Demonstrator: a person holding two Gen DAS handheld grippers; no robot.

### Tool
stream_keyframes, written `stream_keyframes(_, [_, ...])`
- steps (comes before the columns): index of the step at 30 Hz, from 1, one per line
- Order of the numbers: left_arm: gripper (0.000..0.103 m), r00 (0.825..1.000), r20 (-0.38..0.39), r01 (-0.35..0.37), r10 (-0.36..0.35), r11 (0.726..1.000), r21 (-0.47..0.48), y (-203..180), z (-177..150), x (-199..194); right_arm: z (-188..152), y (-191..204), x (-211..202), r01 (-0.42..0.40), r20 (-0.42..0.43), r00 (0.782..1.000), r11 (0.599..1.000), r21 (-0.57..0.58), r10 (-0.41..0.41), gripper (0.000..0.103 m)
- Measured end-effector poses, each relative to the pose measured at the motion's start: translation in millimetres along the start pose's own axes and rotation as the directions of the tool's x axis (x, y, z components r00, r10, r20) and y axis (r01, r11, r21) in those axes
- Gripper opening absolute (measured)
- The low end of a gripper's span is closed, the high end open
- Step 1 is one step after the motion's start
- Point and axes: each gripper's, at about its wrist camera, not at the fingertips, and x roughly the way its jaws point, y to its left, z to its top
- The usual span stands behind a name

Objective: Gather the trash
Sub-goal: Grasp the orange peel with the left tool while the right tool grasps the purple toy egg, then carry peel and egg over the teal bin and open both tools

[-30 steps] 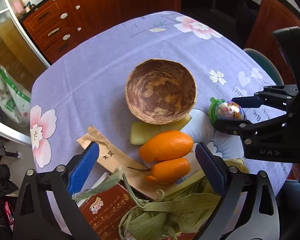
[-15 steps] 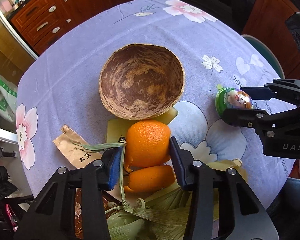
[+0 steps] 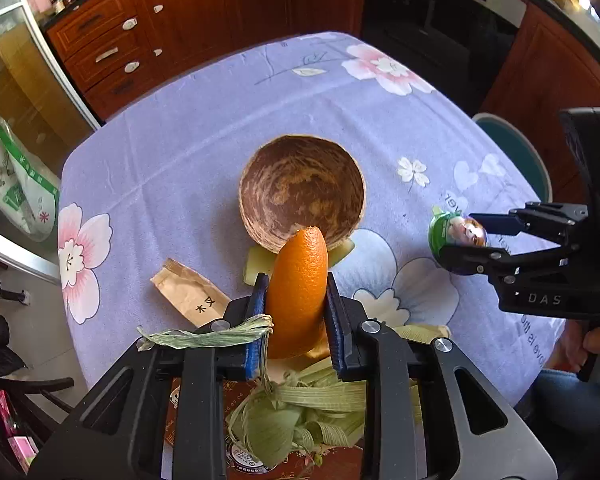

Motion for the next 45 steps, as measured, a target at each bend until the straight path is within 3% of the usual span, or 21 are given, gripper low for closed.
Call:
stream_keyframes(3, [0.028,1.000,0.023,0.021,-0.020,0.999,-0.028,4,5,-11,-2,0,-7,-0.002,0.014,1.000,1.000,0.002,0.002,0.054])
stream_keyframes(11, [0.027,0.997,0.070,0.009,-0.010,1.000,0.006,-18,13,-31,-11,-9,-29,-0.002,0.053,0.999,1.000,0.021,0.001,0.054])
stream_keyframes(18, [0.027,0.992,0.127,0.019,-0.026,0.998,0.055,-58,36,-45,-11,-32,-58,-0.005,0.121,0.993,0.997,0.078,-0.004,0.054])
stream_keyframes(31, [0.028,0.976,0.163,0.117,-0.144,0.979,0.166,-143,87,-50,-18,-107,-118,0.049,0.224,0.970,0.978,0.202,-0.095,0.054])
stream_keyframes(37, [0.029,0.979,0.116,0.149,-0.170,0.974,0.171,-152,89,-35,-28,-120,-115,0.047,0.213,0.972,0.974,0.223,-0.096,0.054])
stream_keyframes(45, [0.030,0.974,0.145,0.150,-0.172,0.978,0.147,-142,97,-49,-26,-119,-110,0.028,0.214,0.974,0.974,0.224,-0.077,0.054])
